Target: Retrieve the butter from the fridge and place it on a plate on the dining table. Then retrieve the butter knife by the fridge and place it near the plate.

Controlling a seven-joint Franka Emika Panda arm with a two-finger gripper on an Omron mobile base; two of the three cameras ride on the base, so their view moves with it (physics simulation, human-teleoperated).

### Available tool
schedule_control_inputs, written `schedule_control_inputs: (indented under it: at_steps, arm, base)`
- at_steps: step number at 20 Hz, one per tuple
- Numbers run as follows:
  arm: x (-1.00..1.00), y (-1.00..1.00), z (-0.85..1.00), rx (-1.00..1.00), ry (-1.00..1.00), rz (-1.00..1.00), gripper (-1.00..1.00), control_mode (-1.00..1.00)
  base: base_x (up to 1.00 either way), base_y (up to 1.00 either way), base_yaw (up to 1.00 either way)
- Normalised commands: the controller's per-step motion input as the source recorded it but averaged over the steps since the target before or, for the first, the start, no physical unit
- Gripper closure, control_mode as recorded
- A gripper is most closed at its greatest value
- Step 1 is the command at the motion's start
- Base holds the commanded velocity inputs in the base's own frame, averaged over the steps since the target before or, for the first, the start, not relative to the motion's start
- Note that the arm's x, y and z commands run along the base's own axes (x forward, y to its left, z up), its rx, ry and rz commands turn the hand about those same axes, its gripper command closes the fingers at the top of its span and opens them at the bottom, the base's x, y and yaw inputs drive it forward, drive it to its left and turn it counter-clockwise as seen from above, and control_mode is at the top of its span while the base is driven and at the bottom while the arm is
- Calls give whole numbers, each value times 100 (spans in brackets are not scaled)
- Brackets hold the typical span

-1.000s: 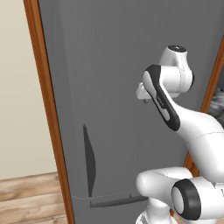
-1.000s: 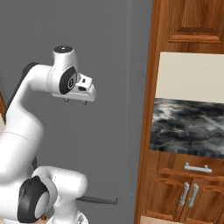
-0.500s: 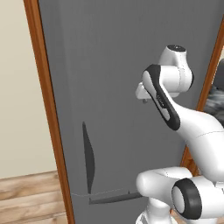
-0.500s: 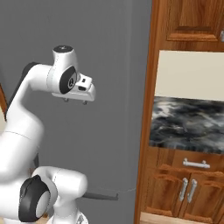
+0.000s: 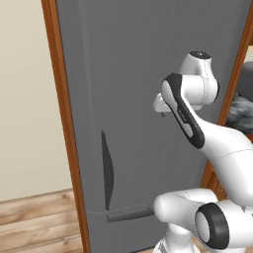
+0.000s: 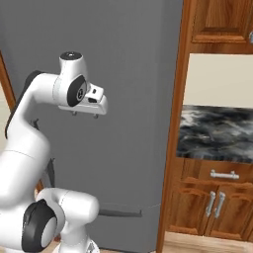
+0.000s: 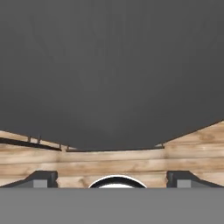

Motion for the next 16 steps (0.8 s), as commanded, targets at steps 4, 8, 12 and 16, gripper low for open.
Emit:
schedule_control_inputs:
  at_steps: [4, 8, 12, 16]
  arm:
    - [0, 0, 0, 0, 0, 0, -100, 100]
    - [0, 0, 0, 0, 0, 0, -100, 100]
    - [0, 0, 0, 0, 0, 0, -100, 100]
    - [0, 0, 0, 0, 0, 0, -100, 100]
  base:
    - [-23, 62, -14]
    - [-15, 63, -13]
    - [-18, 45, -13]
    - [-26, 36, -10]
